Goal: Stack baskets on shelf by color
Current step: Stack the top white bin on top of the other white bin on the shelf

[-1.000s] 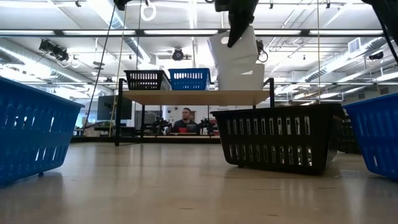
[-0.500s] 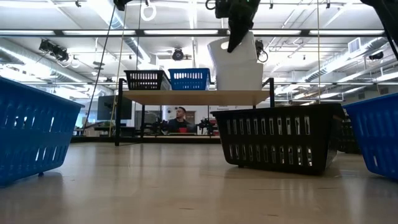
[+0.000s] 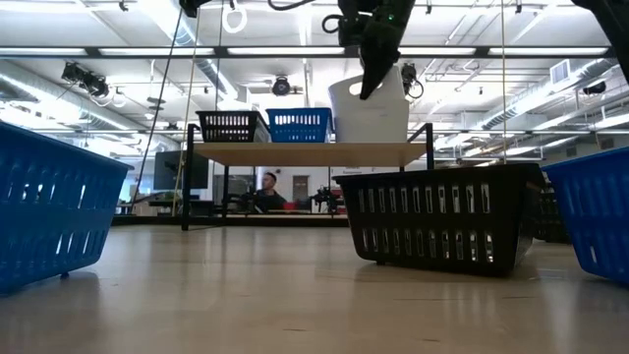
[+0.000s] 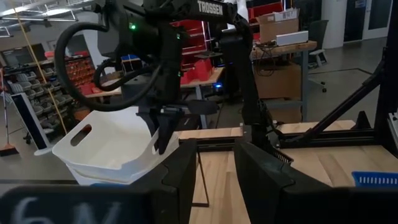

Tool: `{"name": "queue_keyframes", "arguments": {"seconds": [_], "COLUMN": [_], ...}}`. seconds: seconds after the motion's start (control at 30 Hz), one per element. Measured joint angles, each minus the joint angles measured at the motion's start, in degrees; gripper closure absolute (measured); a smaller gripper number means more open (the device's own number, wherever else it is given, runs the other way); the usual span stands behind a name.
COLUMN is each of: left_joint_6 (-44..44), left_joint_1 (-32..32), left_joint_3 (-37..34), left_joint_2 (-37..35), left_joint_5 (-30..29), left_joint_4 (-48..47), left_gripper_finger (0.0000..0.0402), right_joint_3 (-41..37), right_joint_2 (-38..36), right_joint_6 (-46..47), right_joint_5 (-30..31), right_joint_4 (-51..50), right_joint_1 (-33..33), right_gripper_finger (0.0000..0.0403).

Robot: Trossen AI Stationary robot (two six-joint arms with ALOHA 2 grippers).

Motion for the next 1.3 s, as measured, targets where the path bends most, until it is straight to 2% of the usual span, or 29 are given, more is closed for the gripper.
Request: {"name": "queue_keyframes", "arguments": {"seconds": [0.43, 0.57, 0.7, 1.07, 1.3], "left_joint_6": [0.00, 0.00, -0.03, -0.07, -0.07], "left_joint_1": [0.00, 0.00, 0.00, 0.00, 0.00], "left_joint_3": [0.00, 0.00, 0.00, 0.00, 0.00], "left_joint_2": [0.02, 0.02, 0.04, 0.07, 0.07], "left_joint_5": [-0.01, -0.01, 0.00, -0.01, 0.00], "left_joint_4": [-0.33, -0.31, -0.31, -0.30, -0.23], "left_gripper_finger": [0.0285, 0.0285, 0.0285, 0.0285, 0.0285], "right_joint_3": [-0.14, -0.14, -0.14, -0.14, -0.11], "right_joint_2": [-0.66, -1.16, -1.18, -1.18, -1.23], "right_joint_6": [2.30, 4.21, 6.27, 6.51, 6.53], "right_joint_5": [-2.51, -3.97, -4.22, -3.20, -1.54], "right_joint_4": [1.72, -1.11, -4.76, -5.17, -8.19], "right_joint_1": [0.09, 0.06, -0.24, -0.33, -0.33], "right_gripper_finger": [0.0392, 0.0388, 0.0369, 0.0307, 0.0296]}}
